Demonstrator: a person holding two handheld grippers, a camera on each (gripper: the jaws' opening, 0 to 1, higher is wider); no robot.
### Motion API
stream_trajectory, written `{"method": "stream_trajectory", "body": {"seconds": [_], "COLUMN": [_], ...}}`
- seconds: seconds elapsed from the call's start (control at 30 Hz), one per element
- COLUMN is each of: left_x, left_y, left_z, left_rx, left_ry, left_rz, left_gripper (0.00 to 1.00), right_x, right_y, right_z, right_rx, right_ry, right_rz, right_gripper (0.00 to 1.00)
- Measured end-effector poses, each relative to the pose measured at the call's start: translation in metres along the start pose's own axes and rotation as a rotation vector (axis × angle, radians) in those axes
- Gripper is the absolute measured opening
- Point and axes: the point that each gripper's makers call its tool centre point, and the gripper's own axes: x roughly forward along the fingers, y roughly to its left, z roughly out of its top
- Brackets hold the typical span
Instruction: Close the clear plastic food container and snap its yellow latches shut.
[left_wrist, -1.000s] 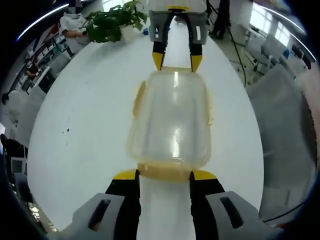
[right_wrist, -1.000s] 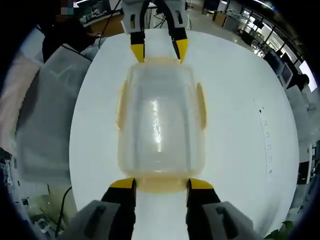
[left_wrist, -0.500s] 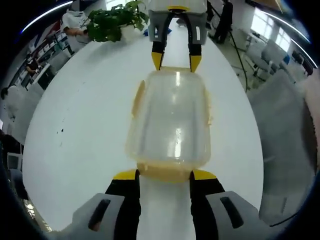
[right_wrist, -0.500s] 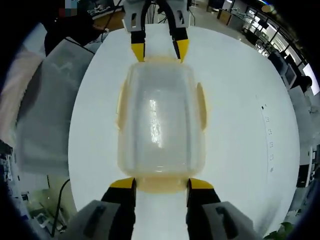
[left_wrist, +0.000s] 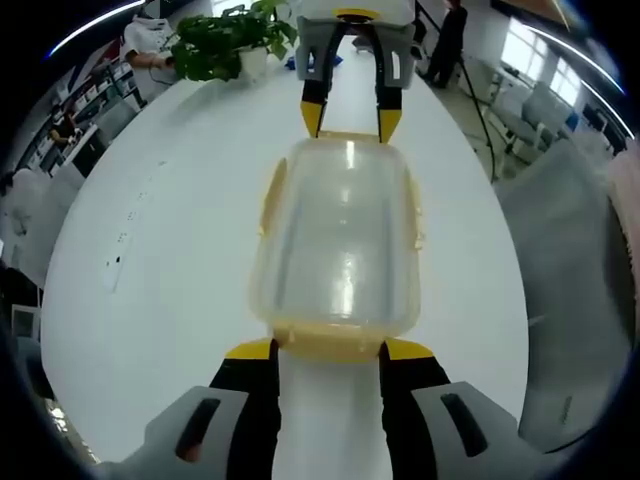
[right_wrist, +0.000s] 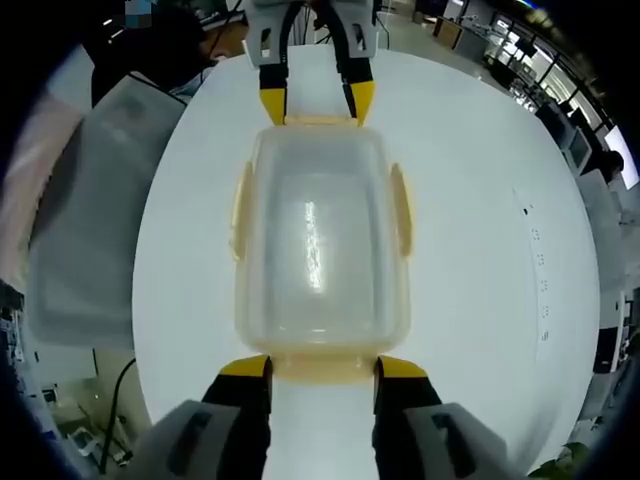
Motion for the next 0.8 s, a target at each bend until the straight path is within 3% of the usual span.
{"method": "stream_trajectory", "body": {"seconds": [0.27,0.37,0.43,0.57,0.7,0.8], "left_x": [0.002,0.002,0.002,-0.003,-0.013,-0.019], "left_y": [-0.003,-0.005,-0.004,-0.003,-0.002,0.000], "left_z": [0.000,-0.002,-0.004,-0.010,-0.003,0.006], "left_rx": [-0.010,-0.033,-0.032,-0.057,-0.160,-0.214], "left_ry": [-0.039,-0.048,-0.043,-0.031,-0.106,-0.158], "left_rz": [-0.015,-0.017,-0.005,0.006,0.012,0.025], "left_gripper": [0.38,0.44,0.48,0.46,0.46,0.45], "right_x": [0.001,-0.003,-0.004,-0.008,-0.015,-0.019], "right_y": [-0.005,-0.004,-0.003,0.001,0.004,-0.001], "right_z": [-0.006,-0.005,-0.006,-0.009,-0.010,-0.010], "right_rx": [0.025,0.043,0.045,0.061,0.085,0.156], "right_ry": [-0.022,-0.040,-0.041,-0.038,-0.059,-0.085], "right_rz": [-0.041,-0.042,-0.044,-0.043,-0.057,-0.083], "right_gripper": [0.43,0.44,0.44,0.44,0.43,0.42]}}
